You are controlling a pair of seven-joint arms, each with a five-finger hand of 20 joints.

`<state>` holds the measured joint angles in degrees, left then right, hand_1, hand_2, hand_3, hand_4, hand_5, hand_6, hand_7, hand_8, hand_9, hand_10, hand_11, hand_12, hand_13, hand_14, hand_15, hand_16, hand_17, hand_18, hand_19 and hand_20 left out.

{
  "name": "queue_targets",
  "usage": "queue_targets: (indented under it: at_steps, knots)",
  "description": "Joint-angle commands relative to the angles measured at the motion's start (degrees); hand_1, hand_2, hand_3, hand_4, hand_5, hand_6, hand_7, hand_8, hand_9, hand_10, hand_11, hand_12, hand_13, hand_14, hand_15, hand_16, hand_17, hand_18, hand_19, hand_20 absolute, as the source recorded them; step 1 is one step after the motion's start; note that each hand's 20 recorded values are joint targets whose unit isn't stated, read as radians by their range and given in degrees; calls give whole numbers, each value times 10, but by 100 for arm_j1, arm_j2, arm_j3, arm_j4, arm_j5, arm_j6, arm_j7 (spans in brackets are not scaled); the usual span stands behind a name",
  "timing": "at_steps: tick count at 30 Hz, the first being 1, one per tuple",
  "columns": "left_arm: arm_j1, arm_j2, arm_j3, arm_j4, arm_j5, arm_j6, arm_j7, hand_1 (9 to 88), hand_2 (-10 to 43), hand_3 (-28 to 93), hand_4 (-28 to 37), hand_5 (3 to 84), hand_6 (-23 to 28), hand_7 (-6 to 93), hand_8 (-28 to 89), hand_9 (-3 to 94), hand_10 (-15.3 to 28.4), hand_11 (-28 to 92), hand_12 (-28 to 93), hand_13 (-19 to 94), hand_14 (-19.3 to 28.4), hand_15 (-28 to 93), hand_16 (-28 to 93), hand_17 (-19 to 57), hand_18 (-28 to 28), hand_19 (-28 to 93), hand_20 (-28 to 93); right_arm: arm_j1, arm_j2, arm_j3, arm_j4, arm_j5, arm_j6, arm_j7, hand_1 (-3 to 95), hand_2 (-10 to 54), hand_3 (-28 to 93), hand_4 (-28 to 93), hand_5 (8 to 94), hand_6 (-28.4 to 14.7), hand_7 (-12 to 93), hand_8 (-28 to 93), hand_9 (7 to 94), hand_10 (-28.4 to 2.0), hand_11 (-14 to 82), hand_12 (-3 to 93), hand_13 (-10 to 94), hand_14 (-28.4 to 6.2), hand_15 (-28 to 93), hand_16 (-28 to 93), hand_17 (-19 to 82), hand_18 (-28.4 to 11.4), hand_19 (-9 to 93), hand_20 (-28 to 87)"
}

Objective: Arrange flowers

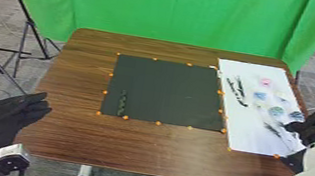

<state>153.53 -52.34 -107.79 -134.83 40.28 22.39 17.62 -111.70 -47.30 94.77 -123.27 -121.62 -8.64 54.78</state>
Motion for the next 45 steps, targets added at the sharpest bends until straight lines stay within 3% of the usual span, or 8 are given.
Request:
queue_targets:
  at_steps: [1,4,7,11,15,26,37,45]
  knots:
    - [23,-57,25,16,30,-106,-74,284,73,784,-168,504,158,147,-91,406,227,389,88,276,273,597,-132,-97,218,612,120,-263,-135,3,-25,241,-364,234,363,-34,757,-208,651,-135,213,-81,684,-240,338,185,684,-164,734,203,401,-277,930,-198]
    - [25,-41,45,21,6,-79,-40,284,73,783,-168,503,158,148,-90,409,228,391,88,282,277,602,-131,-97,218,611,120,-286,-187,-68,42,229,-352,230,365,-36,757,-208,650,-136,209,-78,680,-242,337,186,676,-167,734,199,401,-278,930,-205]
    - [-26,-64,40,26,34,-120,-129,283,72,784,-168,503,158,147,-90,410,228,390,88,282,277,604,-132,-97,219,611,121,-203,-171,-187,149,249,-285,278,368,-37,755,-209,650,-136,209,-76,677,-242,338,186,675,-168,735,196,402,-278,931,-212]
    - [-32,44,110,36,11,-67,-34,283,72,784,-169,503,158,148,-90,409,228,390,88,281,276,604,-133,-98,219,610,121,-38,-72,-213,262,263,-237,324,369,-37,756,-209,650,-136,212,-75,677,-240,342,186,674,-168,736,192,403,-277,932,-220]
    - [-129,-17,101,52,87,-198,-189,283,72,784,-168,503,158,148,-90,409,228,390,88,280,275,604,-133,-98,219,610,122,-138,-55,-83,235,243,-169,344,371,-38,757,-210,651,-136,214,-76,677,-240,344,186,674,-168,737,190,403,-278,932,-221]
    - [-76,-22,114,17,45,-103,-150,282,71,787,-171,503,158,151,-93,407,228,395,86,278,277,608,-137,-99,219,612,122,-416,13,110,-166,-42,204,205,374,-36,759,-211,654,-133,224,-77,677,-238,352,187,677,-165,741,188,405,-275,932,-223]
    - [-223,-58,167,34,102,-172,-320,282,71,787,-170,503,158,152,-93,407,228,394,85,277,276,608,-137,-99,219,611,122,-399,-31,109,200,33,-108,428,374,-40,759,-210,654,-135,222,-77,671,-243,354,188,673,-166,742,191,405,-276,932,-220]
    - [-202,-94,136,41,80,-169,-280,283,71,787,-170,503,158,151,-93,406,228,395,86,278,276,608,-137,-99,219,612,122,-539,-116,48,244,-63,-42,404,372,-44,764,-210,636,-143,209,-78,638,-261,331,177,646,-177,747,180,394,-282,932,-227]
